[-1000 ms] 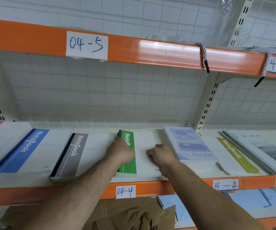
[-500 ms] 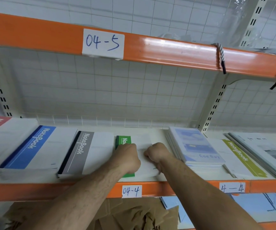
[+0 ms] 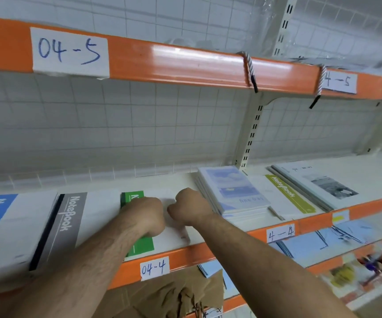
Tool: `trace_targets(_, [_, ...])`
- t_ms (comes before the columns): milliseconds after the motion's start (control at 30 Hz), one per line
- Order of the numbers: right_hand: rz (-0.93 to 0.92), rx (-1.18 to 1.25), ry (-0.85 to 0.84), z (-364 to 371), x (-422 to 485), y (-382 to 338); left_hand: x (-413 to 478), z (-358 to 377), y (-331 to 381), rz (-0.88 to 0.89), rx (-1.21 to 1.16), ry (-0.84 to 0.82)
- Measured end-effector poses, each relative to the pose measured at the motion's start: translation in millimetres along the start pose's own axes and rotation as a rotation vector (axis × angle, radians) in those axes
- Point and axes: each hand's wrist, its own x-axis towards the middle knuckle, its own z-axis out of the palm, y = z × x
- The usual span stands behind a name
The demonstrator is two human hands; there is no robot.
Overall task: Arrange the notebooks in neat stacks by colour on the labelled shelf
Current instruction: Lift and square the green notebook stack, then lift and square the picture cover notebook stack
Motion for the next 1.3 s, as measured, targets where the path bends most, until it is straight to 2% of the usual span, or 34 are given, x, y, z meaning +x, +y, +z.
trace_targets(67, [-0.037,0.012,0.044,-6.9,-5.3,9.0,9.4,-2.8,9.2,0.015,-0.074,0.075])
trace_targets(167, [-0.038,0.041,0.175,-24.2,-7.7,28.4,25.8,-3.8,30.7,-0.004,-0.453,0.185])
trace_targets(300, [-0.009,0.063,0.322,-61.1,-2.2,66.9,39.7,-6.9,68.2,-0.119,-1.084,0.048])
trace_targets(433, [0.043,0.066,0.38,-97.0,12.0,114.3,54.7,-5.8,102.4,-0.236,-1.394,-0.042])
trace_targets(600, [0.07,0.084,0.253,-120.5,35.7,164.4,75.2,2.4,133.6,-0.325,-1.411,-0.027])
trace_targets(800, [-0.006,0.059,0.104,-117.0,48.3,195.9,85.4,4.3,156.6,-0.413,-1.372,0.005])
trace_targets(1300, [-0.007,0.103,0.079,-109.9,53.4,202.8,84.0,0.5,171.6,-0.432,-1.425,0.007])
